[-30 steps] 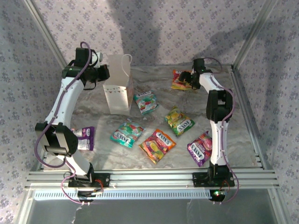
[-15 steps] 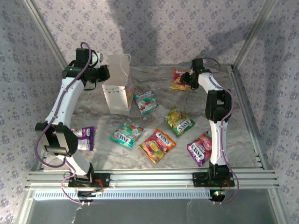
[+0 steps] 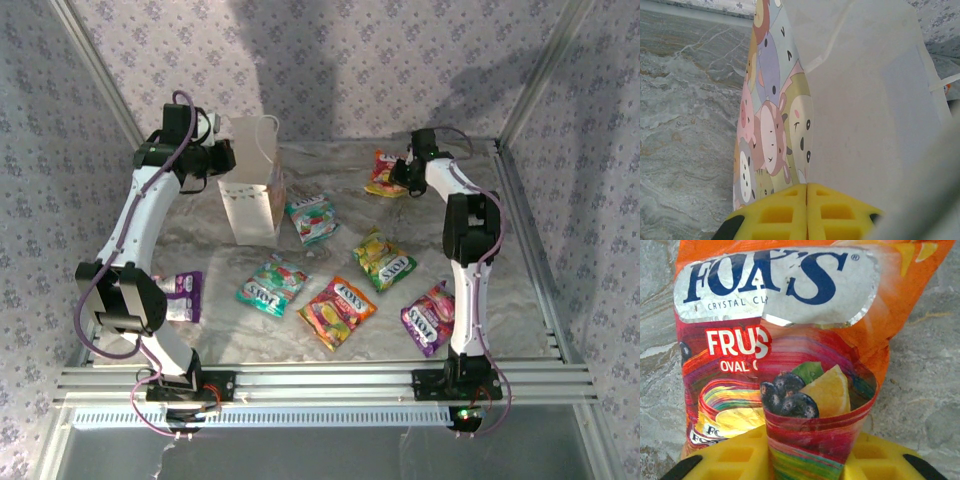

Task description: Place the snacks into the paper bag

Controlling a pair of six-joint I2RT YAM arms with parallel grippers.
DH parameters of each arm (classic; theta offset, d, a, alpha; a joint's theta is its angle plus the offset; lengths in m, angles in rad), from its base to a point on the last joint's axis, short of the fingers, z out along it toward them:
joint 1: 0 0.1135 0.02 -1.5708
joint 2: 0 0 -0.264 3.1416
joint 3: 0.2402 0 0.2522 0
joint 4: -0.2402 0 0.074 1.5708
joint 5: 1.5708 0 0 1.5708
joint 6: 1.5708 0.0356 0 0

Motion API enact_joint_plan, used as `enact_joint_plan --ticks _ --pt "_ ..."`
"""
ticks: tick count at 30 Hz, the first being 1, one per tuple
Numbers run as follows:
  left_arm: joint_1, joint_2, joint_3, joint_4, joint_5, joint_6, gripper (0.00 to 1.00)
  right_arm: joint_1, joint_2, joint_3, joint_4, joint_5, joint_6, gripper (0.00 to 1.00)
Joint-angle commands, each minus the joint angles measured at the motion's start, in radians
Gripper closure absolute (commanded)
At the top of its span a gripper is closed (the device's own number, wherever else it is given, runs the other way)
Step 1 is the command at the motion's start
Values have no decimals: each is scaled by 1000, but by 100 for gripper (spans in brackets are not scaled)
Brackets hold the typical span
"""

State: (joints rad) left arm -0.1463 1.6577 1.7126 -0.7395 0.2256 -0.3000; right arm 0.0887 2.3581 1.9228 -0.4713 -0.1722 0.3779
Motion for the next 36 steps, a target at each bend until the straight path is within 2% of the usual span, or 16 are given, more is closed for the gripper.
enact_joint_plan --ticks 1,5,15,23,36 --pt "-7 -28 -10 -28 24 -9 96 8 -55 -65 -73 27 -19 73" --pt "-7 -34 -12 -29 27 -13 96 10 -93 -103 -64 28 -22 78" --pt "-8 -39 -18 -34 33 -27 95 30 -195 -173 -55 41 -34 80" --pt "-9 -46 -19 -41 33 -30 95 62 -293 -216 -61 64 -52 85" --pt "-14 -71 -47 -20 24 -40 95 120 -491 -271 -73 125 -94 85"
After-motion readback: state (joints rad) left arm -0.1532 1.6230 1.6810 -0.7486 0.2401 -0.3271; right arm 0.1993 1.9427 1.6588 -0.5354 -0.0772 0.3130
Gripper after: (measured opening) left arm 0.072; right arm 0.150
